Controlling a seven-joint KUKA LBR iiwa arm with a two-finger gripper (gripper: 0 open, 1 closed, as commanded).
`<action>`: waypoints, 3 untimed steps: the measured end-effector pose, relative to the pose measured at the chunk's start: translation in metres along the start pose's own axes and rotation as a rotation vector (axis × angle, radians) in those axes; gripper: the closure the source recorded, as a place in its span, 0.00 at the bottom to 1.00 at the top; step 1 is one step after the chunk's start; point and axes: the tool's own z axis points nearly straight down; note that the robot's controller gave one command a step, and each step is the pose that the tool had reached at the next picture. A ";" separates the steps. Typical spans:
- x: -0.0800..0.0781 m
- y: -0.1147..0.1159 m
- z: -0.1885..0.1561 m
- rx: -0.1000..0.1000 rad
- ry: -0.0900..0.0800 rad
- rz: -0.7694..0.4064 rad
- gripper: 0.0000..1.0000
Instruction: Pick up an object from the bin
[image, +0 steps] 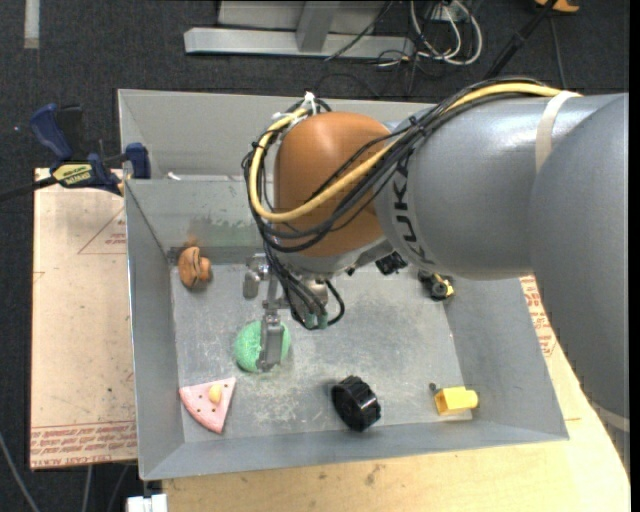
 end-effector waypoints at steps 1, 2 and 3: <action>-0.002 -0.001 -0.005 -0.001 -0.007 0.004 0.00; -0.014 -0.025 0.071 -0.002 -0.012 -0.045 0.00; -0.016 -0.033 0.094 0.000 -0.003 -0.148 0.00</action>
Offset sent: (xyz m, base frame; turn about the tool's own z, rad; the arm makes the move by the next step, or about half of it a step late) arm 0.0178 -0.0393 -0.1150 -0.0723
